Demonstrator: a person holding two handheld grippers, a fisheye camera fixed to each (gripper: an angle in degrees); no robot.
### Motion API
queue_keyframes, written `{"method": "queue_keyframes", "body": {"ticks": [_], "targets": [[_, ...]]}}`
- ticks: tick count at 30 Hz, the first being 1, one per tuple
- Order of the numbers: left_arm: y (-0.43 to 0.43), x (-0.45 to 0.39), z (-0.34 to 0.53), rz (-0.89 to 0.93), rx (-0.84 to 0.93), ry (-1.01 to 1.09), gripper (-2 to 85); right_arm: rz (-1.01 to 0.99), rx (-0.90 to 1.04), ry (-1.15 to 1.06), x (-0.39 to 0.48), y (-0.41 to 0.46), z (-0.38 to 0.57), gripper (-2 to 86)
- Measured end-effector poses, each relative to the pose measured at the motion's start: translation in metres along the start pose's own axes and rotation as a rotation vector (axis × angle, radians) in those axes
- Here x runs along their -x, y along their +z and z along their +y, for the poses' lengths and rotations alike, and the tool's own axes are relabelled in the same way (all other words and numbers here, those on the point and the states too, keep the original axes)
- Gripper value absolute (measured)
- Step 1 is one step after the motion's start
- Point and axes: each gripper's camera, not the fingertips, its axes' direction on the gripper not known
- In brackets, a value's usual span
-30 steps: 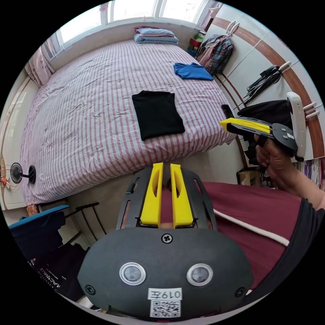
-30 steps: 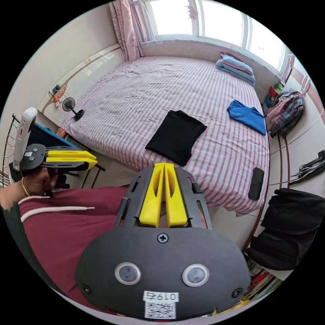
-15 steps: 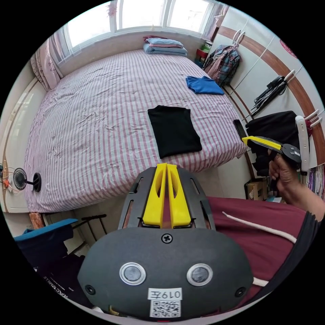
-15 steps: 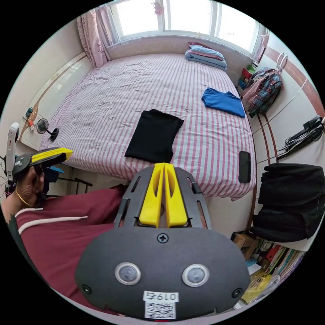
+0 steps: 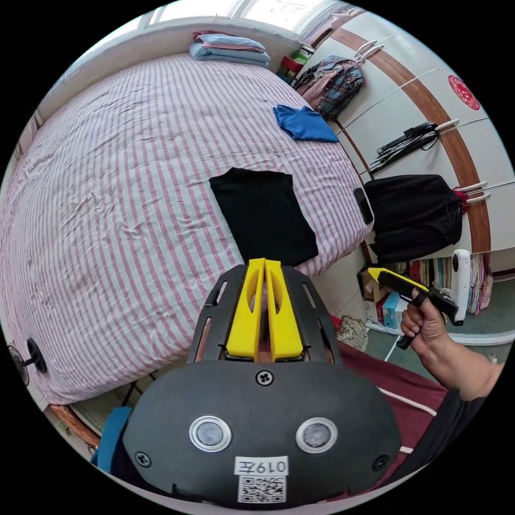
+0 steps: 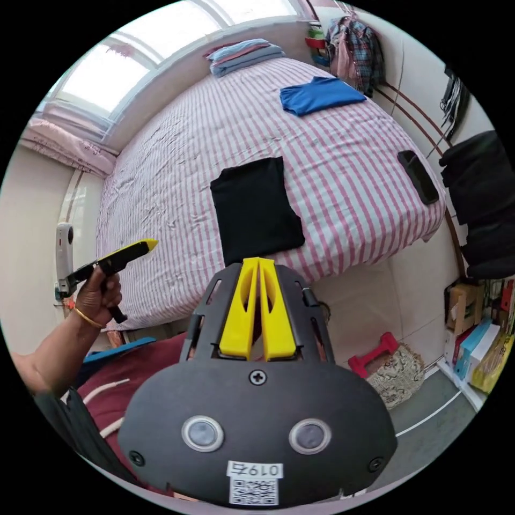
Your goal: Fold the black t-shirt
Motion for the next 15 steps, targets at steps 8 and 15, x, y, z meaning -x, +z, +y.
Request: {"method": "queue_keyframes", "body": {"ticks": [8, 15], "targets": [[0.060, 0.152, -0.106, 0.221, 0.073, -0.062, 1.3, -0.439, 0.008, 0.399, -0.005, 0.124, 0.005, 7.5], [0.113, 0.268, -0.166, 0.531, 0.152, -0.177, 5.0, -0.845, -0.091, 0.784, -0.020, 0.243, 0.060, 12.0]]}}
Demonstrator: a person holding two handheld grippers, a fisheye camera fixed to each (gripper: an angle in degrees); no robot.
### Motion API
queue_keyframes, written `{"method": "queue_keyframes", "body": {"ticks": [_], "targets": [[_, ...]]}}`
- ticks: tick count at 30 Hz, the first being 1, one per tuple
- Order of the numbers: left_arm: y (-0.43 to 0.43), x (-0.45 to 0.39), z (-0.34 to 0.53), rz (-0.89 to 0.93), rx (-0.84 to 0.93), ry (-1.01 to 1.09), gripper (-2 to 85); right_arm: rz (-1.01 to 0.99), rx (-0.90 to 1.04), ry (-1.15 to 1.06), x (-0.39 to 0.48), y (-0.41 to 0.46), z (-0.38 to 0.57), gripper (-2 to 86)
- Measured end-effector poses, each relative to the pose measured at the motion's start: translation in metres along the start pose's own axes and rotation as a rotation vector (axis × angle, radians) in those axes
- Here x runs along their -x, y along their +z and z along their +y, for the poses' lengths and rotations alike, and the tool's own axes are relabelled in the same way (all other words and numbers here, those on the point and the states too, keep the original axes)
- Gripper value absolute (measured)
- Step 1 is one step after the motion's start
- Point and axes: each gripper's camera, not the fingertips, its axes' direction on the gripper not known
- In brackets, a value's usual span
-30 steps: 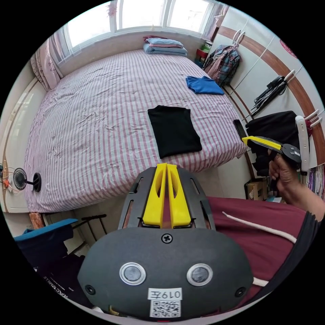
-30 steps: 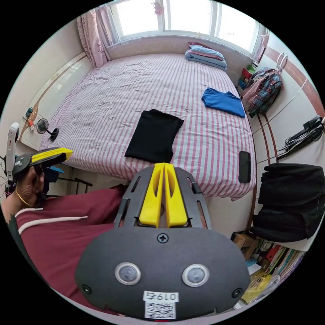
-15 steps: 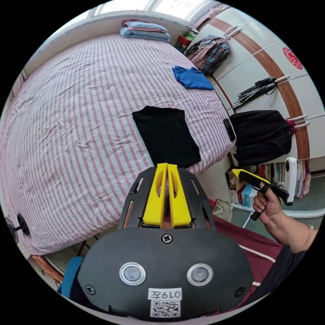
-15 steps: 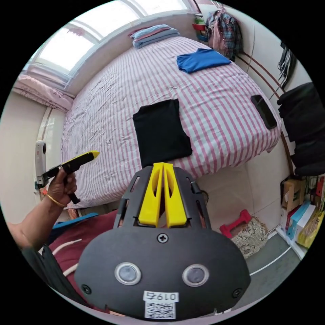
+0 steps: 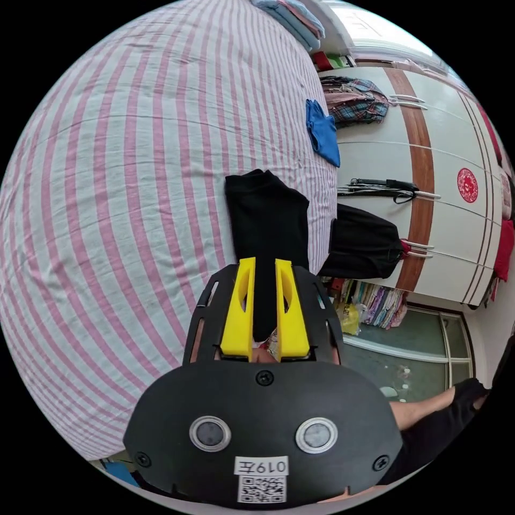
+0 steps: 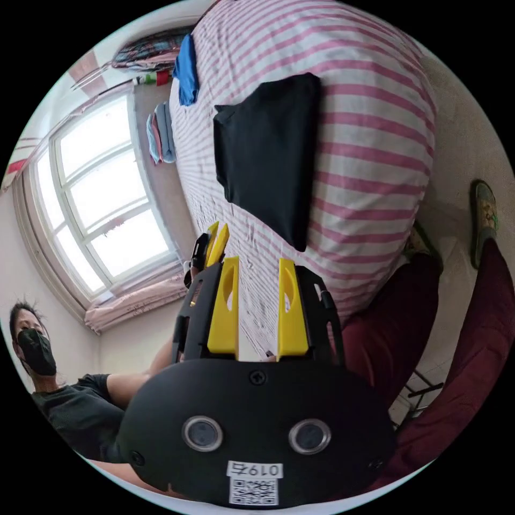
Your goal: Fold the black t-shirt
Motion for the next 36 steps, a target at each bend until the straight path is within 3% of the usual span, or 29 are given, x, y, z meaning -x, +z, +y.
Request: {"method": "queue_keyframes", "body": {"ticks": [6, 12, 36], "targets": [[-0.014, 0.054, -0.049, 0.148, 0.118, 0.058, 8.7, -0.172, -0.105, 0.107, -0.058, 0.031, 0.009, 11.7], [-0.030, 0.091, -0.084, 0.200, 0.179, 0.086, 7.7, -0.117, -0.069, 0.089, -0.070, 0.073, 0.004, 11.4], [-0.063, 0.180, -0.171, 0.384, 0.168, 0.160, 11.8, -0.287, -0.171, 0.088, -0.125, 0.180, 0.013, 11.8]]}}
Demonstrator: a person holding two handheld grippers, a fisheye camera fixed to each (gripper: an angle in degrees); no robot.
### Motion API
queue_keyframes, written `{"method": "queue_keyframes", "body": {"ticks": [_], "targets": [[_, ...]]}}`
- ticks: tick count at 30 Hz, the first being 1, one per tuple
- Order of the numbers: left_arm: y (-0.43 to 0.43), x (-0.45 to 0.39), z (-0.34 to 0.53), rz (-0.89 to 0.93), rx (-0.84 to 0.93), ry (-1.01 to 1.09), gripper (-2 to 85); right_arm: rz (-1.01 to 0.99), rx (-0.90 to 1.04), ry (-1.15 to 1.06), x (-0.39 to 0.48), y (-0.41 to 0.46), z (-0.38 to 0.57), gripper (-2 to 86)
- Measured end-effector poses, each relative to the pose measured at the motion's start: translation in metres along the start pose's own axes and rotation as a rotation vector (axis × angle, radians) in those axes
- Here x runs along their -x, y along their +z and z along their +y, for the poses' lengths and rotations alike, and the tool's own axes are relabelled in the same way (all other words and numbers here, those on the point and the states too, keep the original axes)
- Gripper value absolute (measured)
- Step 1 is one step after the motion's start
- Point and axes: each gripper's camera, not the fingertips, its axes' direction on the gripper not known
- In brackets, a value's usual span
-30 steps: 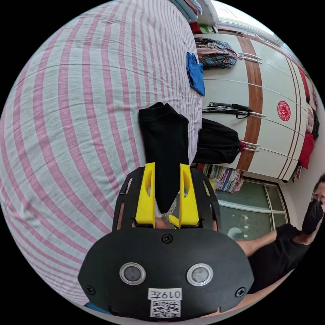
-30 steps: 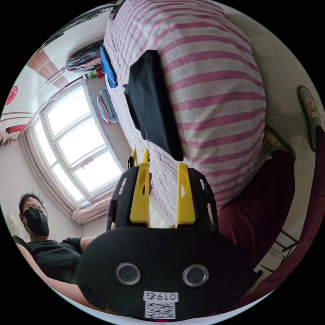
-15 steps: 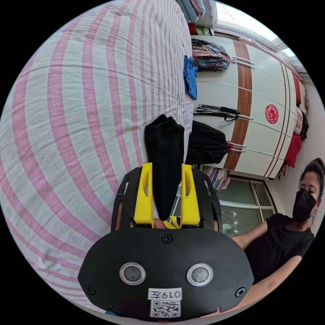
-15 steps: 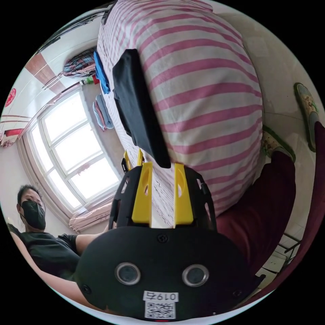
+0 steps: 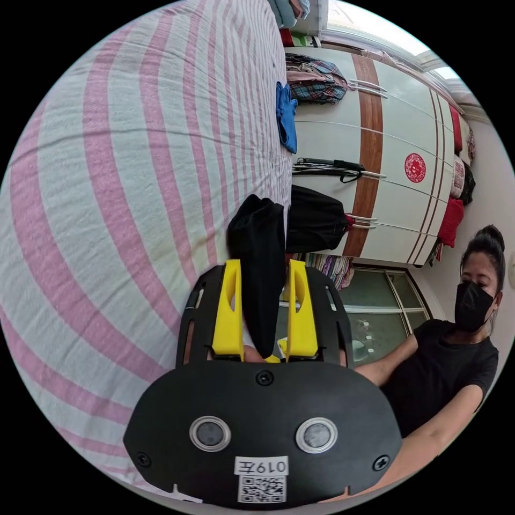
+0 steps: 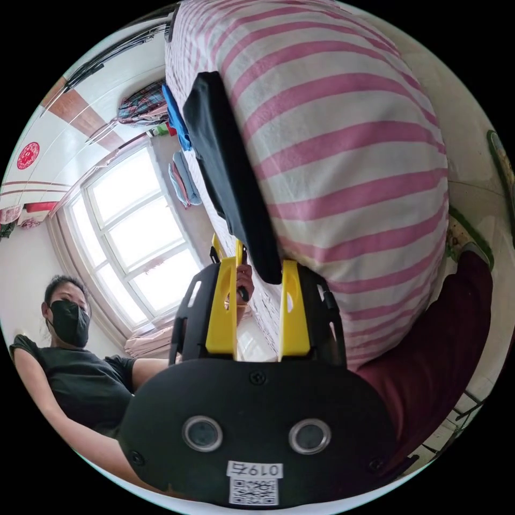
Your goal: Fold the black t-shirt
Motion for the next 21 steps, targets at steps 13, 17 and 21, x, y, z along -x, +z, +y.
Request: {"method": "queue_keyframes", "body": {"ticks": [13, 17, 21], "targets": [[0.008, 0.026, -0.024, 0.106, 0.014, -0.024, 10.3, -0.069, -0.021, -0.036, -0.022, 0.034, 0.002, 7.8], [0.011, 0.015, -0.029, 0.034, 0.076, -0.029, 11.0, -0.044, -0.005, -0.036, -0.021, 0.042, 0.001, 7.7], [-0.001, 0.017, -0.015, -0.072, 0.087, -0.071, 11.2, -0.031, -0.002, -0.034, -0.021, 0.046, -0.002, 6.7]]}}
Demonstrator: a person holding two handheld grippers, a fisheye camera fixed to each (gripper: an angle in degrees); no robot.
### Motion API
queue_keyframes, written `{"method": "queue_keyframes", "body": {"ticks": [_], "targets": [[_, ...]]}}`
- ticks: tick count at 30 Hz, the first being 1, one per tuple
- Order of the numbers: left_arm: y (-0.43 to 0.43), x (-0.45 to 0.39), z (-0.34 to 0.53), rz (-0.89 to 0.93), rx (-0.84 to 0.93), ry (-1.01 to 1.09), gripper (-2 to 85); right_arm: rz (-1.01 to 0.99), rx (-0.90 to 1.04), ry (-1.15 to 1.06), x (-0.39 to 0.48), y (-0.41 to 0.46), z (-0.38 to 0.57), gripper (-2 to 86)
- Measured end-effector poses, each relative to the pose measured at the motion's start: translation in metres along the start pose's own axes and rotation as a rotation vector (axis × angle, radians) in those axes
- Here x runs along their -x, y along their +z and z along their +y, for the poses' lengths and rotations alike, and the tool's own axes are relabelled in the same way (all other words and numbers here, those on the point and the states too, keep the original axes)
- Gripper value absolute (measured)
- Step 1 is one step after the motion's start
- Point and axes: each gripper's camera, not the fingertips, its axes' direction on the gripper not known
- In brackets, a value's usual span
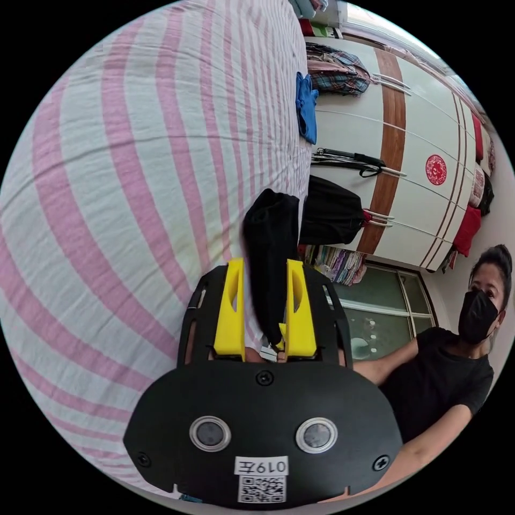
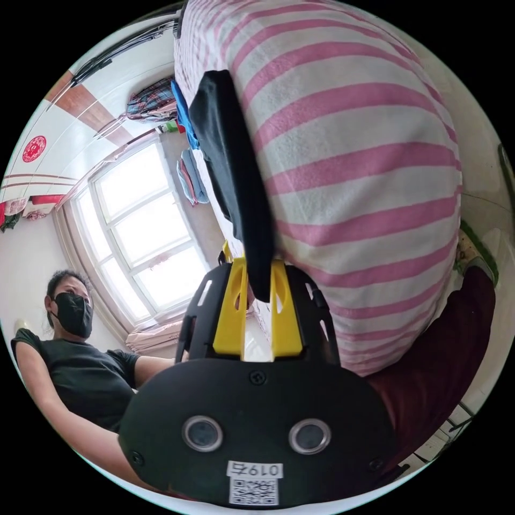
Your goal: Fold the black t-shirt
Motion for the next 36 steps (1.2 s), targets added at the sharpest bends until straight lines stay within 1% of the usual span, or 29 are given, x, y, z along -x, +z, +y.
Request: {"method": "queue_keyframes", "body": {"ticks": [2, 4, 6, 10, 16, 20, 23, 26, 31, 36], "targets": [[-0.003, -0.006, 0.002, -0.064, -0.048, -0.008, 11.5, -0.005, -0.011, 0.010, -0.002, 0.002, 0.000, 6.5], [0.003, -0.010, 0.000, -0.120, -0.048, -0.001, 11.5, 0.001, -0.018, 0.012, -0.001, 0.006, -0.001, 6.5], [0.009, -0.010, 0.000, -0.138, -0.070, -0.002, 11.4, -0.003, -0.014, 0.013, -0.002, 0.008, -0.003, 6.4], [0.022, 0.001, -0.007, -0.041, -0.142, -0.029, 11.2, -0.015, -0.023, 0.013, -0.003, 0.013, -0.007, 6.3], [0.055, 0.004, -0.036, 0.060, -0.075, 0.000, 9.3, -0.052, -0.034, 0.010, -0.003, 0.020, -0.017, 6.2], [0.069, 0.007, -0.050, 0.051, -0.036, -0.009, 5.7, -0.049, -0.024, 0.003, 0.001, 0.026, -0.025, 6.1], [0.073, 0.015, -0.051, 0.100, -0.035, -0.011, 4.3, -0.045, 0.014, -0.014, 0.006, 0.030, -0.034, 8.2], [0.079, 0.016, -0.056, 0.094, -0.016, -0.013, 3.7, -0.047, 0.032, -0.023, 0.010, 0.033, -0.043, 7.9], [0.087, 0.022, -0.062, 0.100, -0.008, -0.045, 3.3, 0.045, 0.016, -0.060, 0.024, 0.035, -0.057, 2.1], [0.092, 0.021, -0.063, 0.097, -0.022, -0.075, 3.1, 0.010, 0.055, -0.079, 0.046, 0.028, -0.075, 0.7]]}}
